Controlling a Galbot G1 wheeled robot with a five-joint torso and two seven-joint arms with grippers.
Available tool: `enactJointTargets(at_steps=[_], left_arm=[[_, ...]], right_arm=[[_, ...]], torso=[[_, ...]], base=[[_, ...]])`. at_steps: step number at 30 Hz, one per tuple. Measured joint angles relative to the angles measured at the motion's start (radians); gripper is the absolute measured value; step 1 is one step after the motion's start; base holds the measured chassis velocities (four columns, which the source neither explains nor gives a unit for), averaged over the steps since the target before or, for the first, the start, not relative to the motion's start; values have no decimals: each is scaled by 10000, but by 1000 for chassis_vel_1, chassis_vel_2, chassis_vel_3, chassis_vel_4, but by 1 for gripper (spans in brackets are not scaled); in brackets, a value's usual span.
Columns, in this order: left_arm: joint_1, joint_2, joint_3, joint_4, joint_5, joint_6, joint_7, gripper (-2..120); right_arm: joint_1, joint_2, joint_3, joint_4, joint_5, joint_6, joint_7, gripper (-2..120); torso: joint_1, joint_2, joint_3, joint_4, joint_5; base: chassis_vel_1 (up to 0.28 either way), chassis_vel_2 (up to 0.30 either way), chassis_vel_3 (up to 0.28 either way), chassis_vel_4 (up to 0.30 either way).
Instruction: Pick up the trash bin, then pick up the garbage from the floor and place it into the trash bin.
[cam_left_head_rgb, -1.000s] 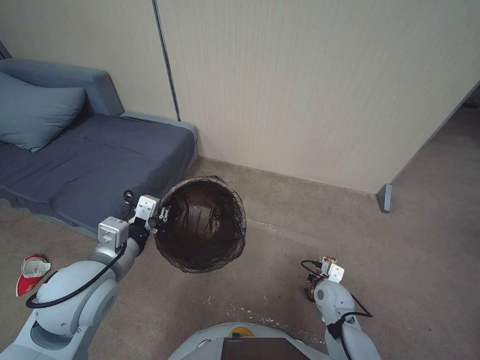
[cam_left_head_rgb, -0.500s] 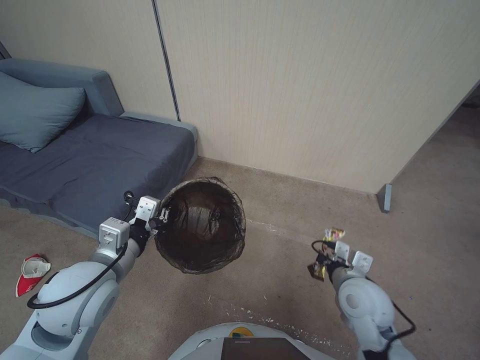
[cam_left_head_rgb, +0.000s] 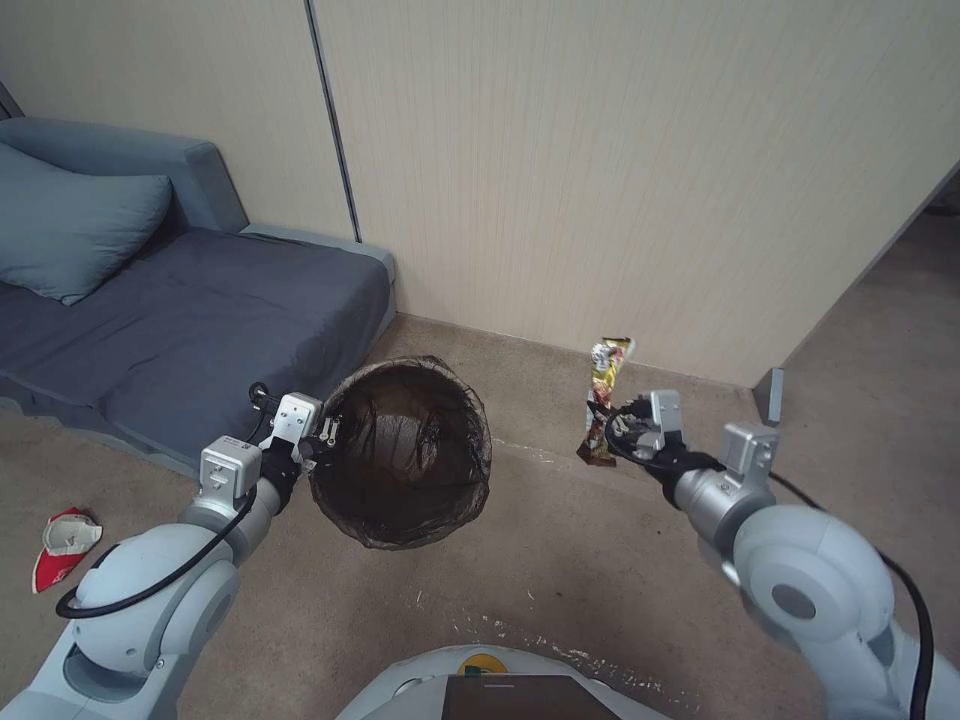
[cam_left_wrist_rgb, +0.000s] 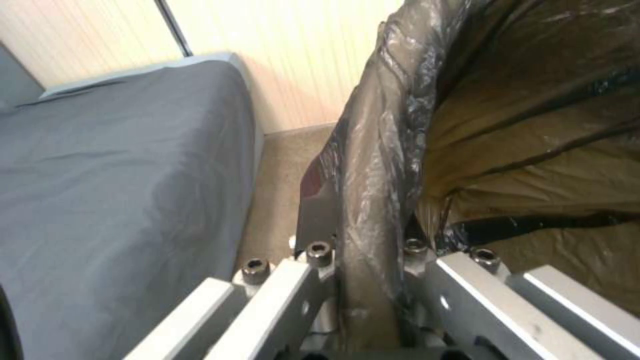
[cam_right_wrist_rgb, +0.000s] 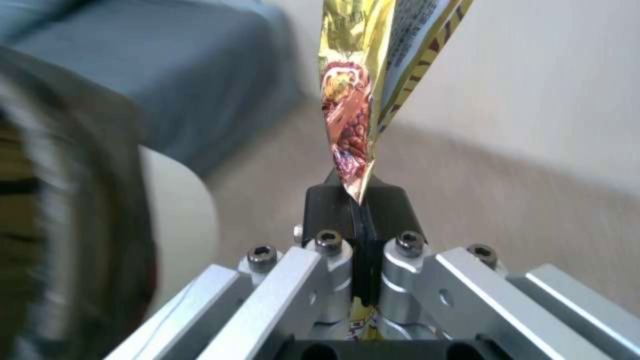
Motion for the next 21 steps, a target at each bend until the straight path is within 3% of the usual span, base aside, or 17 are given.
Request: enactJointTargets(at_steps=[1,5,9,14,21], left_arm=[[7,-8,-1,0,14,0,-1,0],[-2,-29,-1,5,40,0,-1,0],[-69,-49,-25,142,90,0,0,0],[-68,-65,-58,222,109,0,0,0],[-76,-190,-58,348,218,0,0,0]], right_arm=[[345,-482,-155,-40,-3,204,-477,0],[1077,-1191,-660,-87,-4,468,-1065,0],[3317,-2306,-2531,-289,202,766,-1664,0],[4554,-2696,-3799,-513,347,931,-1876,0],[7673,-2614,-7019,-945,1087,925,-1336,0]], torso=[[0,0,1,-1,-4],[0,0,0,-2,-1],[0,0,1,4,-3],[0,0,1,3,-5],[0,0,1,3,-7]], base=[[0,0,0,0],[0,0,0,0],[0,0,0,0],[0,0,0,0],[0,0,0,0]])
